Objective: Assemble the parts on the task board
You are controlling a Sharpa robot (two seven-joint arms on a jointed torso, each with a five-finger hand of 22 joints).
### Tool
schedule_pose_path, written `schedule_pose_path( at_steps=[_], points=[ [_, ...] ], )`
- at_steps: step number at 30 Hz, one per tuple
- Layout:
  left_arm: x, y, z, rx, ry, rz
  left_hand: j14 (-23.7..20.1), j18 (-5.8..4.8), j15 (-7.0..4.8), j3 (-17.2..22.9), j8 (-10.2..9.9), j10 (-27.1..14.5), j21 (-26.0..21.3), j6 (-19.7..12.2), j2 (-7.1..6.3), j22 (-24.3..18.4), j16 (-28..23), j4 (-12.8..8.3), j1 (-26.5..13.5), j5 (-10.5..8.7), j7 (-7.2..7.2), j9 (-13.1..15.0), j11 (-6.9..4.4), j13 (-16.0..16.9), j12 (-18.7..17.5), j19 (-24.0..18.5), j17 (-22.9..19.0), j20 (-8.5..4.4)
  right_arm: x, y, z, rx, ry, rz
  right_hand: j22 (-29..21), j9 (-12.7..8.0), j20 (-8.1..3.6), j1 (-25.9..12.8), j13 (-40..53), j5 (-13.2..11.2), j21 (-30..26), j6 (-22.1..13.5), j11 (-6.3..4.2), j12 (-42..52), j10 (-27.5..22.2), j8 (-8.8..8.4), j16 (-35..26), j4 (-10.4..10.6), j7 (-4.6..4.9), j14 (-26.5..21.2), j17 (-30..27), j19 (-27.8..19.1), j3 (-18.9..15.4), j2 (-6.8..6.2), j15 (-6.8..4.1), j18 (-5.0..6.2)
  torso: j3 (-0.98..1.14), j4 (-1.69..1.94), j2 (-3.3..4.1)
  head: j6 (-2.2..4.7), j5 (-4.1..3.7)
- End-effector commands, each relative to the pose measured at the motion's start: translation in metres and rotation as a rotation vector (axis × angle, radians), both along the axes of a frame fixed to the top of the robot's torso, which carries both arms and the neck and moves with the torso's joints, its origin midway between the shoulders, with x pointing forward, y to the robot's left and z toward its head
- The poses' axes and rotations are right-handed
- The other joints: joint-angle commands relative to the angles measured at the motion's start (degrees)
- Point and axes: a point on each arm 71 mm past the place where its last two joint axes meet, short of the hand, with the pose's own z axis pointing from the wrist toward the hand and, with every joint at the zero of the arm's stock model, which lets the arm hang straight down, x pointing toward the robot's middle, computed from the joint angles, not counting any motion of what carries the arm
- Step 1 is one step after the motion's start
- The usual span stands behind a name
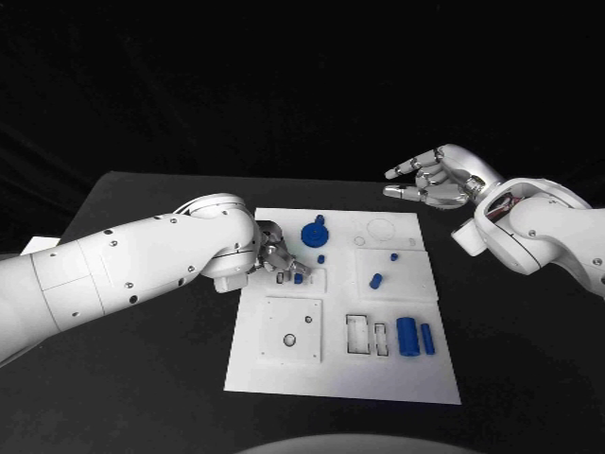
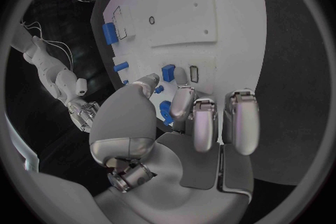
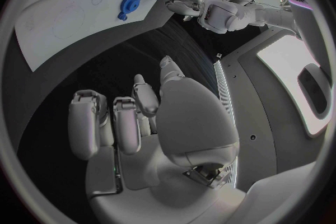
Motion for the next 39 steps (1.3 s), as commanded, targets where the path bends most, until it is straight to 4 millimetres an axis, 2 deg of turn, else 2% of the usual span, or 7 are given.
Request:
schedule_pose_path(
  at_steps=[1, 5, 12, 15, 22, 29, 39],
  points=[
    [0.001, 0.010, 0.003, 0.053, 0.008, 0.080, 6.0, -0.99, -0.44, -0.9, 0.1, -0.2, 0.0, -0.1, 0.56, 9.4, 0.2, 0.0, 0.2, -0.06, -0.22, -0.1, 0.09, -0.6, -0.5, 3.9, 15.1, -0.46, 0.000, 0.001, -0.001, 0.000, 0.002, 0.016, -0.1, 0.1, -0.11, -0.4, -0.1, 0.2, -0.3, -0.1, -0.05, -0.2, -0.4, 0.18, -0.3, 0.0, -0.29, 4.6, 9.7, -0.3, -0.3, 0.08, 0.03, 1.06, 0.01, 0.01, -0.03, 0.09, -0.18],
    [0.006, 0.018, 0.014, 0.011, 0.008, 0.093, 6.0, -0.73, -0.10, -3.1, -0.6, -1.6, -0.7, -1.7, 0.93, 8.3, 0.2, -0.1, 2.1, 0.12, 0.38, -0.5, 0.57, -2.5, -2.3, 3.4, 15.1, -0.21, 0.000, 0.000, -0.002, 0.000, 0.004, 0.013, -0.1, 0.1, -0.11, -0.4, -0.1, 0.2, -0.3, -0.1, -0.05, -0.2, -0.4, 0.18, -0.3, 0.0, -0.29, 4.6, 9.7, -0.3, -0.3, 0.08, 0.03, 1.06, 0.04, 0.06, -0.08, 0.32, -0.30],
    [0.023, 0.035, 0.037, -0.018, 0.005, 0.103, 6.0, -0.59, 1.69, -8.0, -6.4, -2.9, -1.3, -6.4, 1.62, 7.6, 0.2, 0.1, 4.8, 0.06, 2.99, -5.6, 2.86, -3.7, -3.1, 3.1, 15.1, 1.39, 0.001, -0.002, -0.005, -0.001, 0.010, 0.008, -0.1, 0.1, -0.11, -0.4, -0.1, 0.2, -0.3, -0.1, -0.04, -0.2, -0.4, 0.18, -0.3, 0.0, -0.29, 4.6, 9.7, -0.3, -0.3, 0.10, 0.03, 1.05, -0.01, 0.11, -0.03, 0.78, -0.24],
    [0.030, 0.040, 0.042, 0.001, -0.003, 0.107, 6.0, -0.61, 1.97, -9.4, -7.1, -2.9, -1.2, -6.1, 1.94, 7.7, 0.2, 0.1, 5.1, 0.01, 3.24, -6.7, 3.01, -3.6, -2.8, 3.1, 15.1, 1.66, 0.001, -0.002, -0.006, -0.001, 0.011, 0.008, 0.0, 0.1, -0.11, -0.5, 0.0, 0.2, -0.3, -0.1, -0.04, -0.1, -0.3, 0.18, -0.3, 0.0, -0.29, 4.6, 9.7, -0.3, -0.3, 0.11, 0.03, 1.04, 0.02, 0.09, -0.05, 0.95, -0.11],
    [0.051, 0.047, 0.046, 0.087, -0.064, 0.115, 6.0, -0.65, 1.97, -12.5, -7.3, -2.6, -1.0, -4.2, 3.18, 8.1, 0.2, 0.2, 5.7, -2.16, 3.03, -8.7, 2.90, -3.3, -2.2, 3.3, 15.1, 1.84, 0.002, -0.001, -0.007, 0.000, 0.013, 0.009, 0.0, 0.1, -0.11, -0.5, 0.0, 0.2, -0.3, -0.1, -0.04, -0.1, -0.3, 0.18, -0.3, 0.0, -0.29, 4.6, 9.7, -0.3, -0.3, 0.11, 0.03, 1.04, -0.07, 0.11, 0.03, 1.14, 0.07],
    [0.065, 0.046, 0.042, 0.130, -0.080, 0.113, 6.0, -0.75, 1.75, -13.9, -6.8, -2.2, -0.7, -2.9, 4.06, 8.6, 0.2, 0.2, 6.1, -2.63, 2.65, -9.2, 2.60, -2.9, -1.6, 3.5, 15.1, 1.68, 0.002, 0.000, -0.008, 0.001, 0.015, 0.012, -0.1, 0.1, -0.11, -0.5, 0.0, 0.2, -0.3, -0.1, -0.04, -0.1, -0.3, 0.18, -0.3, 0.0, -0.29, 4.7, 9.7, -0.3, -0.3, 0.14, 0.03, 1.05, -0.05, -0.02, 0.10, 1.17, 0.42],
    [0.068, 0.034, 0.032, 0.147, -0.056, 0.073, 6.0, -0.74, 1.63, -14.4, -6.4, -2.1, -0.8, -2.4, 4.49, 8.5, 0.2, 0.1, 6.7, -2.75, 2.46, -9.3, 2.43, -2.8, -1.5, 3.4, 15.1, 1.57, 0.002, 0.002, -0.009, 0.001, 0.018, 0.017, 0.0, 0.1, -0.11, -0.5, -0.1, 0.3, -0.3, -0.1, -0.05, -0.1, -0.3, 0.18, -0.3, 0.0, -0.29, 4.6, 9.7, -0.3, -0.3, 0.23, 0.03, 1.04, -0.05, -0.10, 0.22, 0.98, 0.38]
  ],
)
